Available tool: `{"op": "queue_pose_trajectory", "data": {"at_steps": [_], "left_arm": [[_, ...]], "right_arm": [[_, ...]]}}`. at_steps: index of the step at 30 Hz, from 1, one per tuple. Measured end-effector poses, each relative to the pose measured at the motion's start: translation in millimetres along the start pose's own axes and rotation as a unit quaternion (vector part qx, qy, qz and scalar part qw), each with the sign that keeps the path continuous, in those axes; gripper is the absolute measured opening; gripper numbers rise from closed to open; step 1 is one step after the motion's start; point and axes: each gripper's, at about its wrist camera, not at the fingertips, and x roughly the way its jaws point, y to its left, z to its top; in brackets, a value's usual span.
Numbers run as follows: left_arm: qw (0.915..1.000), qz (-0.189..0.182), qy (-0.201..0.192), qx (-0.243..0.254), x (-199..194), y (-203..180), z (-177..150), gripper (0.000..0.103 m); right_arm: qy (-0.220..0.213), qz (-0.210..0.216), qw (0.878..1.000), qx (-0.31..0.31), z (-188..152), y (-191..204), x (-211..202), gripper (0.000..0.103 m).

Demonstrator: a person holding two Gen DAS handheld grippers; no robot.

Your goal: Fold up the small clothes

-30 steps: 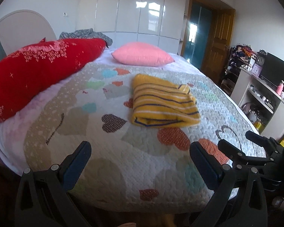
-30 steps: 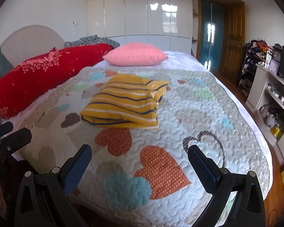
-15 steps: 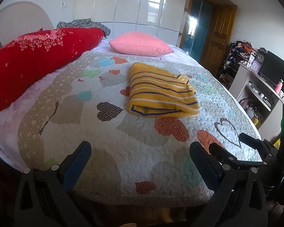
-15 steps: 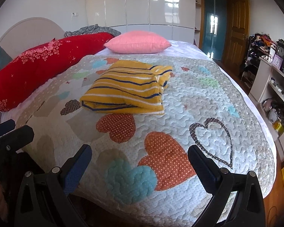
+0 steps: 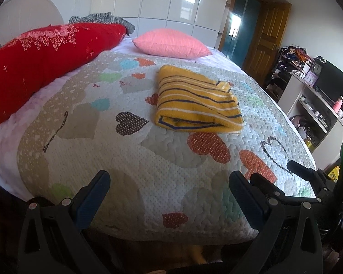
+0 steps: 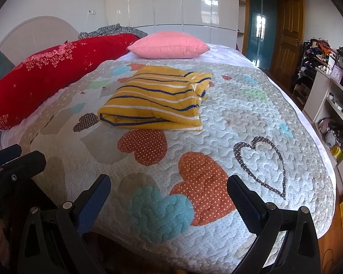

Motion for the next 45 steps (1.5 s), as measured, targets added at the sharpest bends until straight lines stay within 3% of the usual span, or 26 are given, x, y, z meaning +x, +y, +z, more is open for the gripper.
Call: {"op": "queue_pose_trajectory", "data": {"at_steps": [35,41,45], "left_arm": [[0.9987,-0.015,0.046,-0.017,16.9,3.6,-5.0,0.103],[0.9986,-0.01,0.049,-0.018,18.5,4.3,-6.5,0.103],[0.9987,0.019,0.046,-0.012,17.6,3.6,-6.2,0.103]], "right_arm": [[0.036,0.003,0.999,0.007,-6.9,4.0,16.2,0.103],[0.039,0.003,0.999,0.005,-8.6,5.6,17.3,0.103],[0.041,0.003,0.999,0.006,-9.4,6.5,18.6,0.103]]}}
